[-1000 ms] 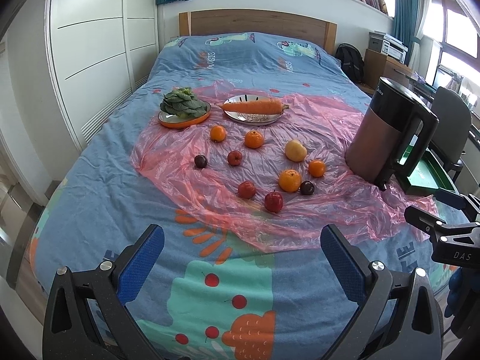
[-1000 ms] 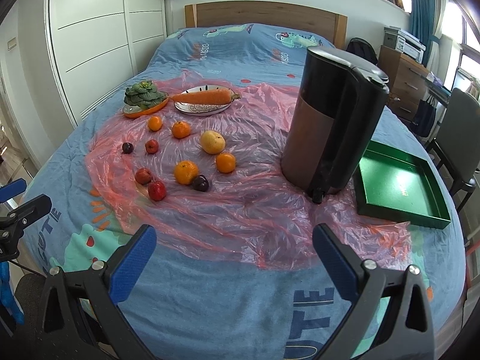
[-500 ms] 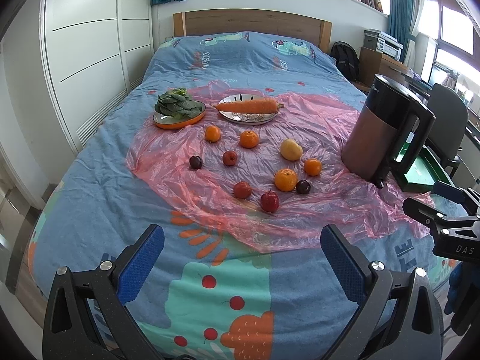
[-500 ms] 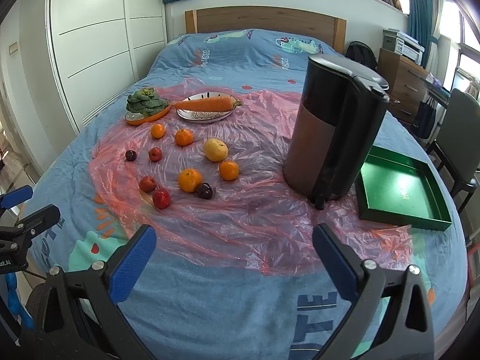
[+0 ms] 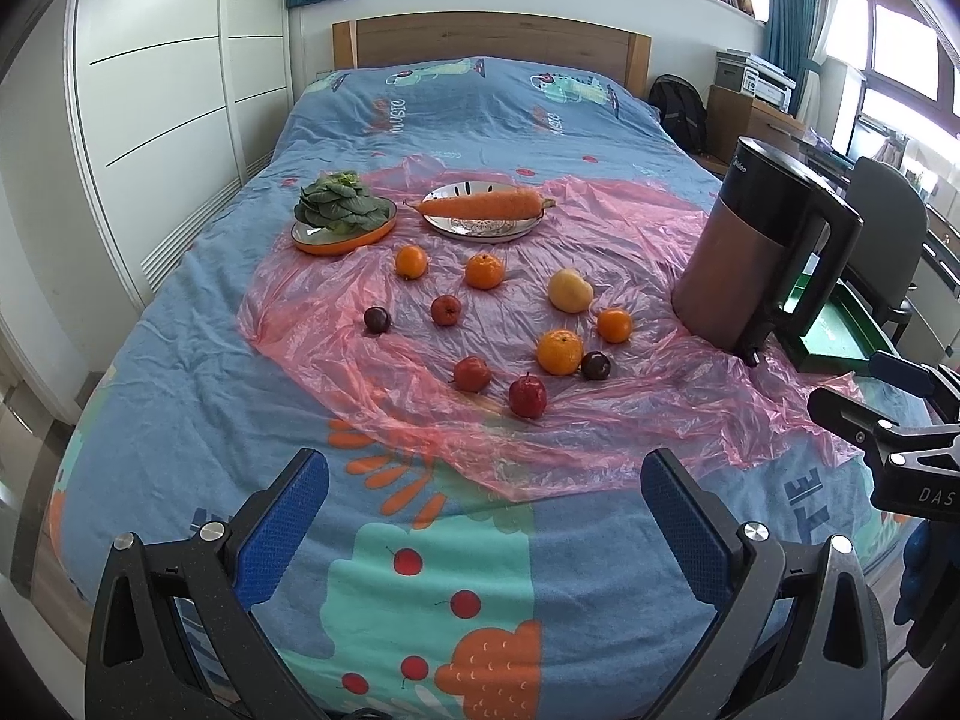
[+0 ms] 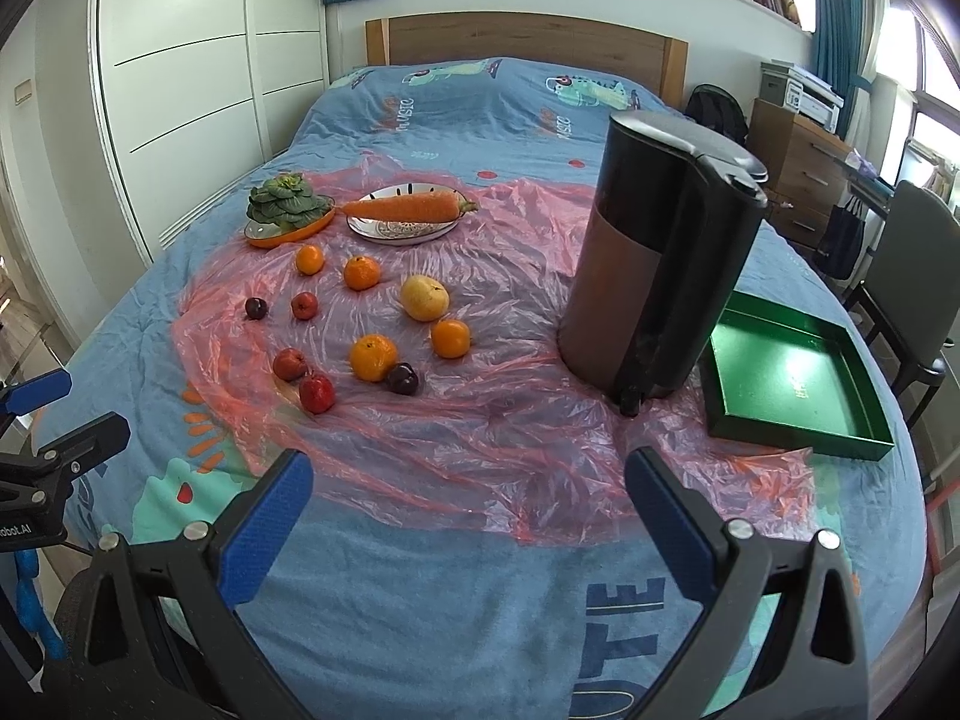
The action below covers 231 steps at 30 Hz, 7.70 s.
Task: Organize fruits
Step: 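Grasp the red apple with the left tool while the right tool grasps the dark plum, then carry the red apple and dark plum with both tools over the green tray, then open the right tool to drop the plum while the left tool releases the apple, then move both tools back from the tray toward the remaining fruits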
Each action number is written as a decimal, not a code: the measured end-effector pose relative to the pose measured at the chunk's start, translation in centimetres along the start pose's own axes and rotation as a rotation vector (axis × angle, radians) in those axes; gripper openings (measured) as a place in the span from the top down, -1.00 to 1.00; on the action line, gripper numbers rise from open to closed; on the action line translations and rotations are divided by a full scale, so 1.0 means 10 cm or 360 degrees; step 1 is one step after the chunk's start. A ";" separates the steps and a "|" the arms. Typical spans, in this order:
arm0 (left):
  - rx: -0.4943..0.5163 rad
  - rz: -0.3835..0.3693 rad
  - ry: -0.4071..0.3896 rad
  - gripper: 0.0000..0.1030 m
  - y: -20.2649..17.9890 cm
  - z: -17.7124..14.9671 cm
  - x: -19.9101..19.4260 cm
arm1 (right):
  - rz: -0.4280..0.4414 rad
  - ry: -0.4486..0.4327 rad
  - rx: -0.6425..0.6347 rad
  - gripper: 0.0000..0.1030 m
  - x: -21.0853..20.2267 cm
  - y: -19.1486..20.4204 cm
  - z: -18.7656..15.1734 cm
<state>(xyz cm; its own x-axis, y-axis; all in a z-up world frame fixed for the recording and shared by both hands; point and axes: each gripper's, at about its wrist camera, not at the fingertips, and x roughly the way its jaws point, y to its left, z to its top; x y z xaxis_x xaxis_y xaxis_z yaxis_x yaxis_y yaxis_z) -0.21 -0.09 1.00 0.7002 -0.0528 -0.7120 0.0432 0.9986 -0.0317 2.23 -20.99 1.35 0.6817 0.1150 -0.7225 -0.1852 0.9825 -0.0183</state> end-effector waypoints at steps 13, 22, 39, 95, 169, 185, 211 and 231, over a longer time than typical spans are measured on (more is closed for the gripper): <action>-0.0011 0.0007 0.0118 -0.98 0.15 -0.07 0.16 | 0.0023 -0.0005 -0.0032 -1.00 0.04 0.15 0.02; -0.0100 0.0070 0.0159 -0.98 0.46 -0.03 0.62 | 0.0122 0.0025 -0.0072 -1.00 0.63 0.33 0.12; 0.0035 -0.0113 0.0412 -0.15 0.29 0.38 1.99 | 0.0370 0.0236 -0.0142 -0.32 2.01 0.30 0.34; 0.0239 -0.0220 0.0622 0.44 -0.28 0.72 1.81 | 0.0504 0.0430 0.0016 0.90 1.51 0.07 0.38; 0.0384 -0.0365 0.0642 0.42 -4.36 0.91 3.10 | -0.0374 0.0363 0.0503 -0.01 1.96 -4.23 0.11; 0.0456 -0.0327 0.0592 0.15 -4.46 0.75 2.76 | -0.0408 0.0383 0.0480 -0.79 1.77 -4.13 0.09; 0.0756 -0.0644 0.0367 -0.20 -3.55 0.48 1.24 | -0.0472 0.0369 0.0579 -0.86 0.51 -2.97 -0.28; 0.0446 -0.0246 0.0384 -0.28 -1.45 0.51 1.36 | -0.0066 0.0537 0.0346 -0.86 0.88 -1.19 -0.26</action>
<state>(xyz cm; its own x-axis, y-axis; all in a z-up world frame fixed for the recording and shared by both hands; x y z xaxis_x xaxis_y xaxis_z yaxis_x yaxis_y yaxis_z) 12.36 -15.31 -4.65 0.4843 -0.1653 -0.8591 0.3507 0.9363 0.0176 8.59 -32.02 -6.53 0.4083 0.0555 -0.9111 0.0166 0.9975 0.0682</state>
